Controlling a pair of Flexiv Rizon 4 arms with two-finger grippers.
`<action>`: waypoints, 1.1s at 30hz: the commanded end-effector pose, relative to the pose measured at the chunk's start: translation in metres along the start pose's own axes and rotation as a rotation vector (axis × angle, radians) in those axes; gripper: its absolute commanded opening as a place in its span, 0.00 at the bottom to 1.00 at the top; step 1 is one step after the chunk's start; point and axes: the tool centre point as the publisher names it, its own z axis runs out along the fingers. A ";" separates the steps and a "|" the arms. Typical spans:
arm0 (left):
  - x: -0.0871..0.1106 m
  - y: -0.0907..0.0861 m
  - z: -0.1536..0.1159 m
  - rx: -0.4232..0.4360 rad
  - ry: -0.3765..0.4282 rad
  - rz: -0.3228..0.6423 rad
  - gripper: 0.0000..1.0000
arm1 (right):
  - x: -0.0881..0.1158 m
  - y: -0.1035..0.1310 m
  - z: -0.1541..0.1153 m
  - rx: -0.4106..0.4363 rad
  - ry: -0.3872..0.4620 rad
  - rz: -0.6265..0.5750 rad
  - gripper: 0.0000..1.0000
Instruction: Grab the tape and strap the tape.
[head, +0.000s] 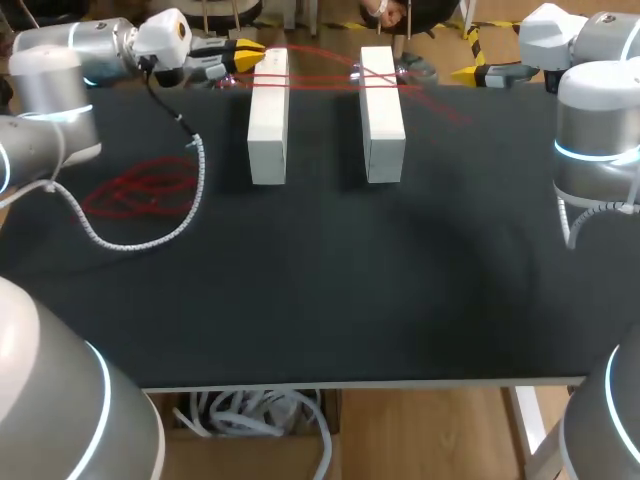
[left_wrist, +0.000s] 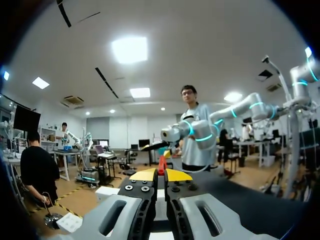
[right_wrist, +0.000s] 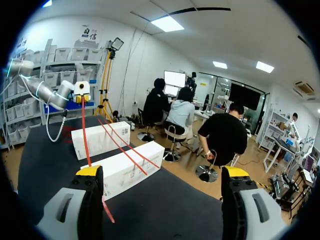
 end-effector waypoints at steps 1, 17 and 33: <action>0.021 -0.015 0.017 -0.025 -0.088 -0.003 0.00 | 0.000 0.000 0.000 -0.001 0.000 0.000 1.00; 0.056 -0.020 0.052 -0.023 -0.227 0.049 0.00 | 0.000 0.000 0.000 -0.001 0.000 0.000 1.00; 0.070 -0.017 0.040 -0.007 -0.159 0.079 0.00 | 0.000 0.000 0.000 -0.001 0.000 0.000 1.00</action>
